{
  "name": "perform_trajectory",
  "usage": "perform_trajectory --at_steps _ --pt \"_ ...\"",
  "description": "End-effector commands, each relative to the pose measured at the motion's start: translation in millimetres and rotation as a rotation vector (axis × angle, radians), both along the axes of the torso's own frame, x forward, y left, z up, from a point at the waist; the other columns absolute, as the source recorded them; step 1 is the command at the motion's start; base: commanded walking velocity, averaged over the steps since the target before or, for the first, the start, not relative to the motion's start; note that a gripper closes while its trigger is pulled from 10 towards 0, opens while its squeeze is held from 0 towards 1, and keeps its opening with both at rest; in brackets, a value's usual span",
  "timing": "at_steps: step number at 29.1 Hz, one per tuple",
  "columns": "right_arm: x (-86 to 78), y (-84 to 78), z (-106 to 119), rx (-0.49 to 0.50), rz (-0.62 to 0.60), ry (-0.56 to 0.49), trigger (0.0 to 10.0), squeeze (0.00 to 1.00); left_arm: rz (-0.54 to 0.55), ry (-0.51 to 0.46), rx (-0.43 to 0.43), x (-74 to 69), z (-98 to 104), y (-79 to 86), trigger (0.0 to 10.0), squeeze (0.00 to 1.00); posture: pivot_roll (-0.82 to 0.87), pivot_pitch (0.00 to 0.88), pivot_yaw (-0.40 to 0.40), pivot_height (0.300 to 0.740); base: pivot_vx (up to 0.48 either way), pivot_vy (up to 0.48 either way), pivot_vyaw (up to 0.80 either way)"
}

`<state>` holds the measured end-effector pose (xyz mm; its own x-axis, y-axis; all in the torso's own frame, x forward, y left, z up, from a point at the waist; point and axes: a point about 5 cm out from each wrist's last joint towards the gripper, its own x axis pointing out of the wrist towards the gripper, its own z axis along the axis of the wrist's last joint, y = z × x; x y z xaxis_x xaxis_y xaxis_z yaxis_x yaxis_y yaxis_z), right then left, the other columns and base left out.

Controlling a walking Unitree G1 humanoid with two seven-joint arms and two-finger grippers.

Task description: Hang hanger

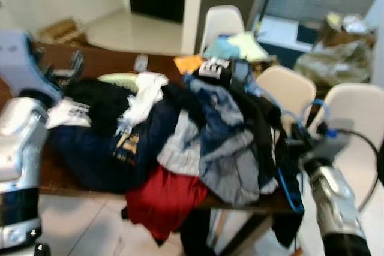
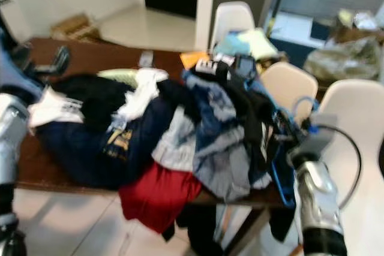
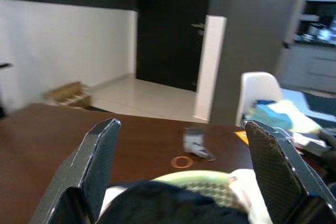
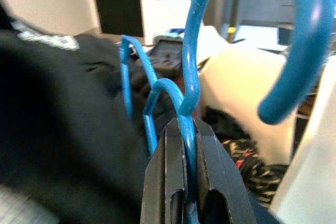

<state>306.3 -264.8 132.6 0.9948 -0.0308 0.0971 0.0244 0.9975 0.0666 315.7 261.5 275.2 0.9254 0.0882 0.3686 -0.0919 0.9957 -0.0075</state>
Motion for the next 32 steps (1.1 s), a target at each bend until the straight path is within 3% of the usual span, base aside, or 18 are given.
perform_trajectory --at_steps 1,11,15,16,18,21,24,26,32 --pt "-4.0 -1.1 -13.0 0.005 -0.008 0.065 10.0 0.0 -0.026 0.042 -0.011 2.5 -10.0 -7.2 10.0 0.0 0.03 0.012 -0.03 0.74 0.0 0.0 0.0" --pt "-4.7 0.5 -14.1 0.011 -0.004 0.07 10.0 0.0 -0.067 0.141 -0.049 2.1 -32.8 -33.5 10.0 0.0 0.04 0.018 -0.024 0.74 0.0 0.0 0.0" --pt "-5.0 0.0 -14.2 0.01 -0.003 0.074 10.0 0.0 -0.039 0.235 -0.109 -1.8 -47.0 -41.9 10.0 0.0 0.04 0.021 -0.021 0.74 0.0 0.0 0.0" --pt "-5.4 -0.2 -14.3 0.008 -0.003 0.076 10.0 0.0 -0.014 0.299 -0.14 -7.0 -56.6 -45.3 10.0 0.0 0.04 0.023 -0.02 0.74 0.0 0.0 0.0" --pt "-5.4 -0.2 -14.3 0.008 -0.003 0.076 10.0 0.0 -0.014 0.299 -0.14 -7.0 -56.6 -45.3 10.0 0.0 0.04 0.023 -0.02 0.74 0.0 0.0 0.0" --pt "-5.5 0.6 -15.8 0.006 0.001 0.086 10.0 0.0 0.063 0.409 -0.155 -15.0 -77.5 -38.7 10.0 0.0 0.05 0.025 -0.029 0.74 0.0 0.0 0.0" --pt "-5.5 0.6 -15.8 0.006 0.001 0.086 10.0 0.0 0.063 0.409 -0.155 -15.0 -77.5 -38.7 10.0 0.0 0.05 0.025 -0.029 0.74 0.0 0.0 0.0" --pt "-4.5 4.3 -16.4 0.004 0.015 0.089 10.0 0.0 0.094 0.435 -0.155 -10.5 -85.1 -28.5 10.0 0.0 0.05 0.026 -0.028 0.74 0.0 0.0 0.0" --pt "-7.4 2.9 -17.2 0.0 0.015 0.094 10.0 0.0 0.146 0.48 -0.15 -11.1 -93.1 -20.4 10.0 0.0 0.04 0.032 -0.025 0.74 0.0 0.0 0.0"
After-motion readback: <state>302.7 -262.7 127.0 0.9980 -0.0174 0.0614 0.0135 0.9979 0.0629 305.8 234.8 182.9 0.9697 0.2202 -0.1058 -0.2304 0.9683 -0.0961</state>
